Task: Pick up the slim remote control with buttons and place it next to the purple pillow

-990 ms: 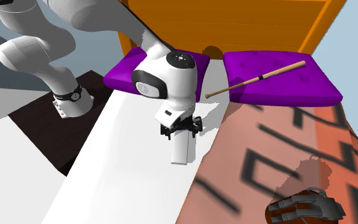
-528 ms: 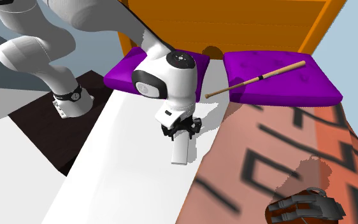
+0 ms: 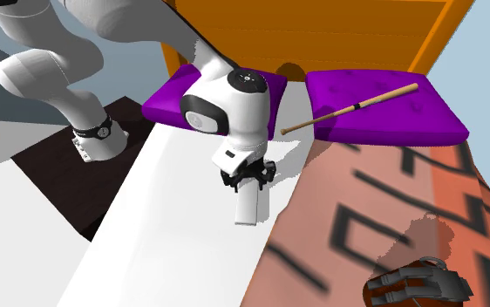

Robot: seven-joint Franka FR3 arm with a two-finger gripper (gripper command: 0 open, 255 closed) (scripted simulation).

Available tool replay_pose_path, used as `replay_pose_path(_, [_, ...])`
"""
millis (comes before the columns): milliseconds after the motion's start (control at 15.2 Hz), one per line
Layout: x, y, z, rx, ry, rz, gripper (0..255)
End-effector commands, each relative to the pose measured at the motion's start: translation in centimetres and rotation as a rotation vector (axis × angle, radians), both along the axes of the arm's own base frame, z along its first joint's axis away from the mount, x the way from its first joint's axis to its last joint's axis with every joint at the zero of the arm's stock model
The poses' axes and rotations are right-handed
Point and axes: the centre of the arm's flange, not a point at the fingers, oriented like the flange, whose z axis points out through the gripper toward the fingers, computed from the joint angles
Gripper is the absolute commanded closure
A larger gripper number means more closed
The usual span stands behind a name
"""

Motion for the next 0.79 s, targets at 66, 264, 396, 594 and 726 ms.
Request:
replay_pose_path(66, [0.0,0.0,1.3,0.000,0.000,0.000,255])
replay_pose_path(264, [0.0,0.0,2.9,0.000,0.000,0.000,255])
replay_pose_path(396, [0.0,0.0,3.9,0.000,0.000,0.000,255])
replay_pose_path(594, [0.0,0.0,5.5,0.000,0.000,0.000,255])
replay_pose_path(726, [0.0,0.0,6.6,0.000,0.000,0.000,255])
